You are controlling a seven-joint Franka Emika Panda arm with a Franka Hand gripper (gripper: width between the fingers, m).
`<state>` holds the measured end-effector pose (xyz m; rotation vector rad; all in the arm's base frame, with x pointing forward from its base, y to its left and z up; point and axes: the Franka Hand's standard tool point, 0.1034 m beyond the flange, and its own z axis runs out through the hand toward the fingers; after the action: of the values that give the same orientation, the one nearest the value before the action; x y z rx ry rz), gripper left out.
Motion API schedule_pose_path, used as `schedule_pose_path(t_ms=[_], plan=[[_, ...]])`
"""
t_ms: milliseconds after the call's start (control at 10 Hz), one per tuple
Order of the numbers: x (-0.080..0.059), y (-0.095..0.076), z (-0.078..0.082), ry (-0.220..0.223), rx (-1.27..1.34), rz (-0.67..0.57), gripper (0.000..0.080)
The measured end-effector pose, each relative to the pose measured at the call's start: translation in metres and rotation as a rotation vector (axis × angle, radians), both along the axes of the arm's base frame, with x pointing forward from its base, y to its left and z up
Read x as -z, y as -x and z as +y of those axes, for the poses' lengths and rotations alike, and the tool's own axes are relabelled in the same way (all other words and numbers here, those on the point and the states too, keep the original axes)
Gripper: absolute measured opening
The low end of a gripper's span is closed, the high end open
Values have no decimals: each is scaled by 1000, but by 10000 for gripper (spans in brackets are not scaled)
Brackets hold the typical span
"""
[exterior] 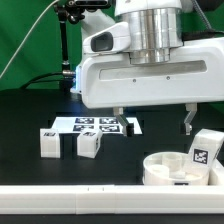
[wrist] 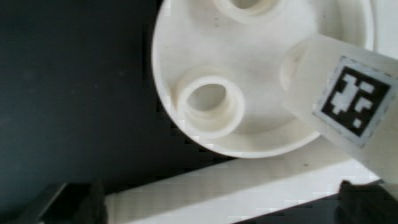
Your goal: Assemble stool
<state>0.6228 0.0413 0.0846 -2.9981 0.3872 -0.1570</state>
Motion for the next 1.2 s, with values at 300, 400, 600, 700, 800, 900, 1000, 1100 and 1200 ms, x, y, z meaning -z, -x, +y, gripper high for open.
schedule_pose_path(t_ms=[300, 400, 600, 700, 800, 900, 1000, 1100, 1200], plan=[[11, 20, -44, 28, 16, 36, 648], [9, 21, -66, 35, 40, 41, 648], [14, 32, -89, 76, -4, -14, 648], [14, 33, -88, 73, 7, -8, 648], [14, 33, -88, 73, 6, -8, 648], [15, 33, -88, 73, 6, -7, 648], [17, 35, -89, 73, 9, -4, 648], [26, 46, -92, 73, 23, 19, 648], [35, 61, -93, 83, 36, 26, 648]])
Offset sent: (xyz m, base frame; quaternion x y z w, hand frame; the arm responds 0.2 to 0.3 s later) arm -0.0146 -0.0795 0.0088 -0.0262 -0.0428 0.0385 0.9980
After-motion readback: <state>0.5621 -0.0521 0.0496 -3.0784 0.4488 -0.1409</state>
